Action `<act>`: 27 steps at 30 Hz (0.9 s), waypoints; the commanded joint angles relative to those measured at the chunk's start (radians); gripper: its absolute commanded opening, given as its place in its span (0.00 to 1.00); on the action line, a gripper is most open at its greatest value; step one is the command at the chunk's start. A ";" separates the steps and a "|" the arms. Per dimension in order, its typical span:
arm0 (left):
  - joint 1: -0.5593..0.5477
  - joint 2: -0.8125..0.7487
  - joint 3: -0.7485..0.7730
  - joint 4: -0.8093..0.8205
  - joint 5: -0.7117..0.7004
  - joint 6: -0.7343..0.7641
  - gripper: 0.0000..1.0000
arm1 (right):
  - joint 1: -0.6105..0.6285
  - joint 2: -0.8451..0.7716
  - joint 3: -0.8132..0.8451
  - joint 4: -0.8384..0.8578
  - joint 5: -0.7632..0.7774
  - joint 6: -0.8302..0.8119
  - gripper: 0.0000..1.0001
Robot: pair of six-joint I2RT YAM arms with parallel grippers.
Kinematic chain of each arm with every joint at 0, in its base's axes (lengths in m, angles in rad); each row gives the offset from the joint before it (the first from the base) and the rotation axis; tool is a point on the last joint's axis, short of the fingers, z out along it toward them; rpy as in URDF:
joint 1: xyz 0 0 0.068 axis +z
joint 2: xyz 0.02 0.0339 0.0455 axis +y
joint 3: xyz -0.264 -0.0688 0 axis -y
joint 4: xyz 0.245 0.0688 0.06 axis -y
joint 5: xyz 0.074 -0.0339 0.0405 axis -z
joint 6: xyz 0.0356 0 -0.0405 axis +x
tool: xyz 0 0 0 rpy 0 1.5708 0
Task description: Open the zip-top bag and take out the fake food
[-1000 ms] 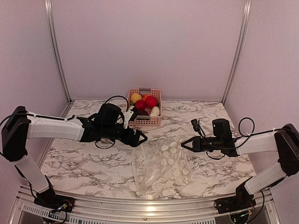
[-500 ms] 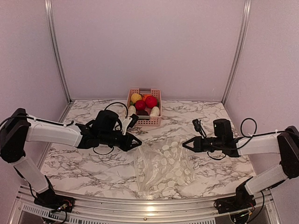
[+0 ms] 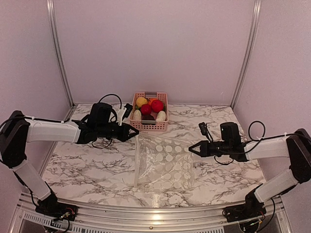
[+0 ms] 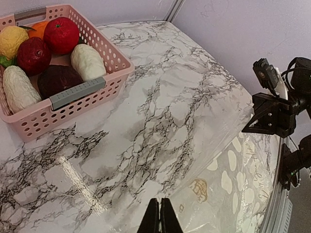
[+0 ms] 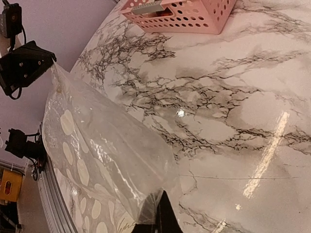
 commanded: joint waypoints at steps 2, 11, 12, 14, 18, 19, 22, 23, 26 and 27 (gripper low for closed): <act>0.043 0.086 0.100 0.044 -0.093 -0.002 0.08 | -0.028 0.100 0.133 -0.117 0.097 -0.047 0.03; 0.044 0.005 0.024 -0.003 -0.162 -0.031 0.70 | -0.076 0.001 0.135 -0.265 0.111 -0.087 0.68; 0.041 -0.017 -0.006 -0.002 -0.152 -0.037 0.71 | -0.077 -0.015 0.122 -0.277 0.100 -0.092 0.69; 0.019 -0.062 -0.072 0.003 -0.141 -0.042 0.72 | -0.076 -0.051 0.089 -0.321 0.072 -0.093 0.68; -0.080 -0.122 -0.165 -0.035 -0.171 -0.044 0.74 | -0.072 -0.124 0.003 -0.306 -0.019 -0.051 0.66; -0.111 -0.129 -0.182 -0.045 -0.182 -0.053 0.74 | -0.068 -0.141 -0.013 -0.305 -0.037 -0.041 0.65; -0.189 -0.139 -0.247 -0.032 -0.202 -0.102 0.74 | -0.038 -0.182 -0.044 -0.334 -0.042 -0.029 0.62; -0.204 -0.137 -0.265 -0.013 -0.202 -0.119 0.74 | -0.026 -0.190 -0.058 -0.331 -0.041 -0.019 0.62; -0.253 -0.099 -0.290 0.030 -0.204 -0.158 0.73 | 0.022 -0.183 -0.104 -0.301 -0.024 0.014 0.59; -0.268 -0.081 -0.289 0.036 -0.209 -0.165 0.72 | 0.036 -0.175 -0.115 -0.292 -0.019 0.022 0.57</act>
